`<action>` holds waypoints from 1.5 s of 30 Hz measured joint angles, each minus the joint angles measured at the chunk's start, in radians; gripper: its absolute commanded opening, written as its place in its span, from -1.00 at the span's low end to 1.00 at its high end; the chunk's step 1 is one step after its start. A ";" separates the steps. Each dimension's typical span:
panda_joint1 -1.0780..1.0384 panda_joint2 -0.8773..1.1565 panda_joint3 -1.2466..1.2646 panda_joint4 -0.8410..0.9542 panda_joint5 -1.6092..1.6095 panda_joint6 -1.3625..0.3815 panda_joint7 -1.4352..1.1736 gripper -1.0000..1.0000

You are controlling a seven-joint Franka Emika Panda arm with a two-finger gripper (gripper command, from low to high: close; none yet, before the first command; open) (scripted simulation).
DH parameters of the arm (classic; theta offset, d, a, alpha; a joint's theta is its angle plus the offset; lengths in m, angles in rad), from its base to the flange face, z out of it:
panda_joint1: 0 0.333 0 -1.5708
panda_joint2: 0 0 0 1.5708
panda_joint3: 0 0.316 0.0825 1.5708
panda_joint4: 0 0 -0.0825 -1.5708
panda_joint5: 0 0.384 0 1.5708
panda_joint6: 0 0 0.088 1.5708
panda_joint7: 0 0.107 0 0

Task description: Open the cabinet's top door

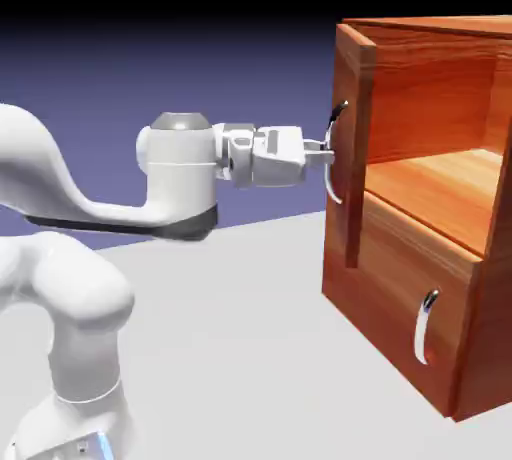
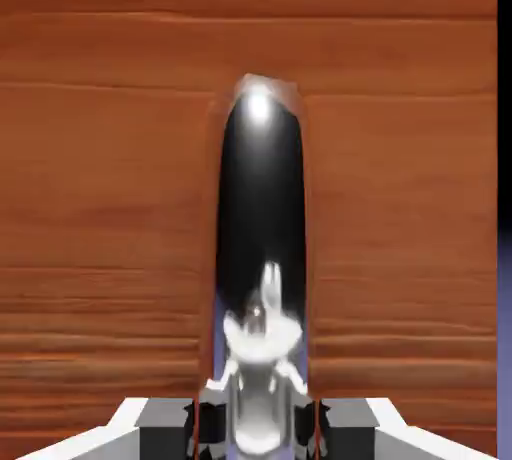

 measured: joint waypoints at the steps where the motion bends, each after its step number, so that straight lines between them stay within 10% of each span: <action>1: -0.008 -0.018 0.035 -0.017 0.044 -0.023 -0.013 -1.00; 22: 0.059 -0.053 0.793 -0.031 0.888 -0.593 -0.093 -1.00; 45: -0.511 0.391 1.602 0.667 1.407 -1.281 0.036 -1.00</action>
